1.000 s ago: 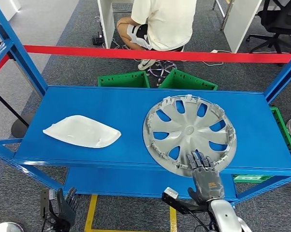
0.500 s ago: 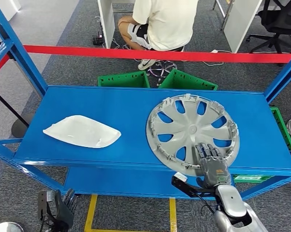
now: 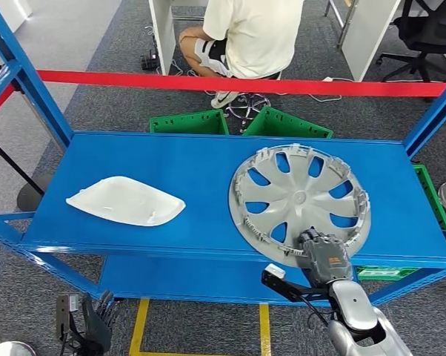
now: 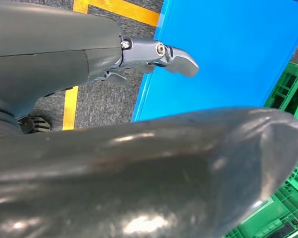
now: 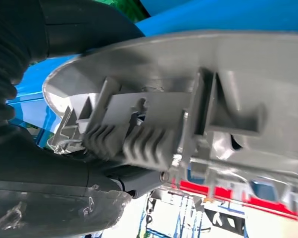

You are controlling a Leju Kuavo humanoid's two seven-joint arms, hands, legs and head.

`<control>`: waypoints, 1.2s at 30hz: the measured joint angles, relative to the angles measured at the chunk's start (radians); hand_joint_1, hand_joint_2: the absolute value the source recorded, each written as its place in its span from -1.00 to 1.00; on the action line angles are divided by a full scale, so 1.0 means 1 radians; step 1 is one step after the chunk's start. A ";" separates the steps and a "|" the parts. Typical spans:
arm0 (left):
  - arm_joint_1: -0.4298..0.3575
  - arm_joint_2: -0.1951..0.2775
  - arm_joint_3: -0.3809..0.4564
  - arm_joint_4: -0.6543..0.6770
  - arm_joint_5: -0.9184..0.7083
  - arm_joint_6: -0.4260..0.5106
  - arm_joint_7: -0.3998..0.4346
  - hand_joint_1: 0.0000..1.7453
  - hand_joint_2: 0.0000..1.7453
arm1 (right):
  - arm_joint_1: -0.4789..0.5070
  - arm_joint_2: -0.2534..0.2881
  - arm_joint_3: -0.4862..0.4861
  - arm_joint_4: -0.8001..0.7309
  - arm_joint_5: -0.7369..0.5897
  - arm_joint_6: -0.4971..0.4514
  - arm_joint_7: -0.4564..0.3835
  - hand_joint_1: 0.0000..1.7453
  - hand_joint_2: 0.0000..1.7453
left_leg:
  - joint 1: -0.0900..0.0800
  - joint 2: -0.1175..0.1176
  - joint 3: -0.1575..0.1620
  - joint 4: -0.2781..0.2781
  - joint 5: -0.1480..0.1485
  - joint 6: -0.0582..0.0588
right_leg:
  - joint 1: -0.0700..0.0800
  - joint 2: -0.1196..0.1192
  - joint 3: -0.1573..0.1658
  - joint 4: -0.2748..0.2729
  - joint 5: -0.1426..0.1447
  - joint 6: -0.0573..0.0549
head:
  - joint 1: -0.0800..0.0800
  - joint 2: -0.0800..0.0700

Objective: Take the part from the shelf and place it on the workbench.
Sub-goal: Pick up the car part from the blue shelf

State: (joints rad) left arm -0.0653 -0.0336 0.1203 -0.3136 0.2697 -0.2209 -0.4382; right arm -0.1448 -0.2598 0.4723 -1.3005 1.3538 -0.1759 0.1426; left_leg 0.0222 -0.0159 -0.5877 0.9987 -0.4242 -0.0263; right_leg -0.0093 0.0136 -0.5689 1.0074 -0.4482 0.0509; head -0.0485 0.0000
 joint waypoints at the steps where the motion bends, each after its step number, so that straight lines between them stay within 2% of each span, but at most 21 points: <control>1: 0.000 0.000 0.000 0.000 0.000 0.000 0.000 -1.00 -1.00 | 0.000 0.000 0.000 -0.001 0.000 0.000 0.000 1.00 1.00 | 0.000 0.000 0.000 0.000 0.000 0.000 | 0.000 0.000 0.000 0.000 0.000 0.000 | 0.000 0.000; 12: 0.003 0.000 0.010 0.000 -0.013 -0.001 0.000 -1.00 -1.00 | 0.005 0.000 0.011 -0.033 0.020 0.014 0.002 1.00 1.00 | 0.000 0.000 0.000 0.000 0.004 -0.001 | 0.000 -0.001 0.000 0.000 0.004 -0.001 | 0.000 0.000; 22: 0.010 0.002 0.026 0.000 -0.035 -0.004 -0.009 -1.00 -1.00 | 0.084 -0.022 0.044 -0.211 0.047 0.030 0.014 1.00 1.00 | 0.000 0.000 -0.001 0.000 0.003 -0.002 | 0.000 -0.001 -0.001 0.000 0.001 -0.002 | 0.000 0.000; 23: 0.011 0.002 0.027 0.001 -0.037 -0.005 -0.011 -1.00 -1.00 | 0.095 -0.026 0.048 -0.233 0.049 0.029 0.014 0.65 1.00 | 0.000 0.000 -0.002 0.000 0.003 -0.001 | 0.000 -0.001 -0.002 0.000 0.001 -0.002 | 0.000 0.000; 25: 0.013 0.002 0.031 0.001 -0.041 -0.007 -0.015 -1.00 -1.00 | 0.117 -0.036 0.057 -0.277 0.052 0.027 0.014 -0.31 1.00 | 0.000 0.000 -0.002 0.000 0.002 -0.002 | 0.000 -0.001 -0.002 0.000 0.000 -0.002 | 0.000 0.000; 26: 0.014 0.002 0.032 0.001 -0.043 -0.008 -0.016 -1.00 -1.00 | 0.127 -0.041 0.062 -0.297 0.052 0.026 0.014 -0.31 1.00 | 0.000 0.000 -0.002 0.000 0.002 -0.002 | 0.000 -0.001 -0.002 0.000 0.000 -0.002 | 0.000 0.000; 27: 0.015 0.002 0.035 0.002 -0.046 -0.010 -0.017 -1.00 -1.00 | 0.136 -0.045 0.067 -0.315 0.053 0.025 0.013 0.04 1.00 | 0.000 0.000 -0.002 0.000 0.002 -0.002 | 0.000 -0.001 -0.002 0.000 0.000 -0.003 | 0.000 0.000; 29: 0.015 0.002 0.039 0.002 -0.053 -0.013 -0.019 -1.00 -1.00 | 0.147 -0.052 0.077 -0.339 0.049 0.024 0.012 1.00 1.00 | 0.000 0.000 -0.002 0.000 0.002 -0.002 | 0.000 -0.001 -0.002 0.000 0.000 -0.002 | 0.000 0.000; 36: 0.015 0.002 0.051 0.003 -0.074 -0.020 -0.025 -1.00 -1.00 | 0.158 -0.065 0.095 -0.377 0.032 0.010 0.004 1.00 1.00 | 0.000 0.000 -0.002 0.000 0.002 -0.002 | 0.000 -0.001 -0.002 0.000 0.000 -0.002 | 0.000 0.000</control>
State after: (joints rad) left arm -0.0502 -0.0317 0.1711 -0.3105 0.1952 -0.2405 -0.4633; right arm 0.0136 -0.3249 0.5676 -1.6776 1.3861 -0.1656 0.1464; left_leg 0.0226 -0.0160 -0.5897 0.9983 -0.4226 -0.0285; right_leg -0.0089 0.0128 -0.5710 1.0078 -0.4485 0.0485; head -0.0484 0.0000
